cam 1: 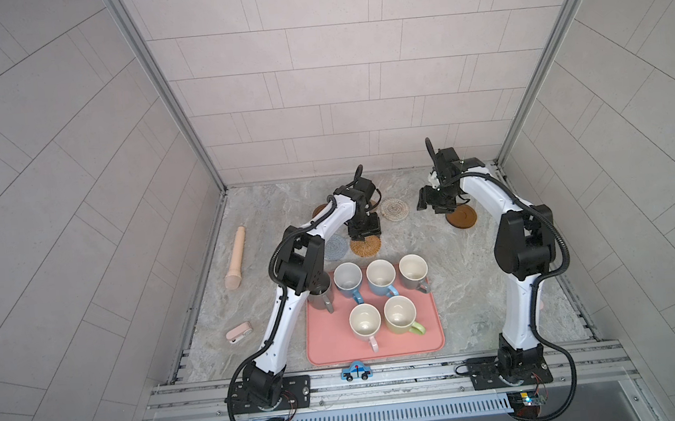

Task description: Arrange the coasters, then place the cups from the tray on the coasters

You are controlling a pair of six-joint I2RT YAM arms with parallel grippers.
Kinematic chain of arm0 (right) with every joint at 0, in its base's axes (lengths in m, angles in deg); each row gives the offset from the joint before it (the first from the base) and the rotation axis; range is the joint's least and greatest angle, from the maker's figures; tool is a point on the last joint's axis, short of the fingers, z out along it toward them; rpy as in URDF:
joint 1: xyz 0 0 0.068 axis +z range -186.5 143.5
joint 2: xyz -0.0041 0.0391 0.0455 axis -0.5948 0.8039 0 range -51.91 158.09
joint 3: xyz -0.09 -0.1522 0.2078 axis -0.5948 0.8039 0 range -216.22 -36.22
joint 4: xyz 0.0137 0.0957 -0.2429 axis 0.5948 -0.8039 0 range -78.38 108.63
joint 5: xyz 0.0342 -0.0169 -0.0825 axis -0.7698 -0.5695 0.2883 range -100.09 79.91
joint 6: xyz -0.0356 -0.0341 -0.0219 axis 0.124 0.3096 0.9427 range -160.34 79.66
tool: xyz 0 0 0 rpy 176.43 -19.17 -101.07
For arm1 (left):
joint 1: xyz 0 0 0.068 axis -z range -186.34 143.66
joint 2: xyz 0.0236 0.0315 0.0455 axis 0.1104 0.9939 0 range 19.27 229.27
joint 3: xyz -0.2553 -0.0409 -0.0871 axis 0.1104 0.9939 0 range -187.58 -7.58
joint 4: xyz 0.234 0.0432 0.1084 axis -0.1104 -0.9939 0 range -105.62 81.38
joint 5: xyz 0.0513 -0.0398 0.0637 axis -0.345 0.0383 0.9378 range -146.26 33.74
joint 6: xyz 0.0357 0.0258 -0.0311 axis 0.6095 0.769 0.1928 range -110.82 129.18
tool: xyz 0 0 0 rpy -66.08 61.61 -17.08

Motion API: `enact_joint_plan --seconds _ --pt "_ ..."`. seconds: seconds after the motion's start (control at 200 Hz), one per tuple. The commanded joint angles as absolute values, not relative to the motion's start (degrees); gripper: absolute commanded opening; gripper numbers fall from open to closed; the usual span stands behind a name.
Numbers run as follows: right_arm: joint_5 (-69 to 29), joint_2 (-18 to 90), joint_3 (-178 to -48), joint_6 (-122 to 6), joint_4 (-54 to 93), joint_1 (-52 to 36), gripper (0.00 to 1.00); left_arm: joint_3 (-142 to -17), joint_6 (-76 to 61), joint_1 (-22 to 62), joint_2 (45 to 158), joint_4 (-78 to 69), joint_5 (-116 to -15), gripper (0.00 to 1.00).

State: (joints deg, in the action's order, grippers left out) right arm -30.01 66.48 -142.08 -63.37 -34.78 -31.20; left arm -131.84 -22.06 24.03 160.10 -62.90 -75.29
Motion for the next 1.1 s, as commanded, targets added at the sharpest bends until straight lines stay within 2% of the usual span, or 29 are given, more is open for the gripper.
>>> enact_joint_plan --seconds 0.0,0.345,0.791,1.096 --pt "-29.13 66.31 -142.83 -64.07 -35.36 -31.36 0.67 -133.64 -21.05 23.58 160.86 -63.47 -74.03 0.61" --pt "-28.56 65.95 -144.15 -64.17 -35.58 -31.5 0.67 -134.89 -20.99 22.85 155.29 -64.62 -72.7 0.61" --pt "-26.09 67.1 -143.63 -63.98 -35.34 -33.18 0.67 -114.81 -27.83 16.51 142.16 -58.04 -71.2 0.61" --pt "-25.73 69.67 -145.66 -64.68 -35.35 -34.29 0.67 -110.75 -29.54 14.31 143.81 -54.56 -73.64 0.61"
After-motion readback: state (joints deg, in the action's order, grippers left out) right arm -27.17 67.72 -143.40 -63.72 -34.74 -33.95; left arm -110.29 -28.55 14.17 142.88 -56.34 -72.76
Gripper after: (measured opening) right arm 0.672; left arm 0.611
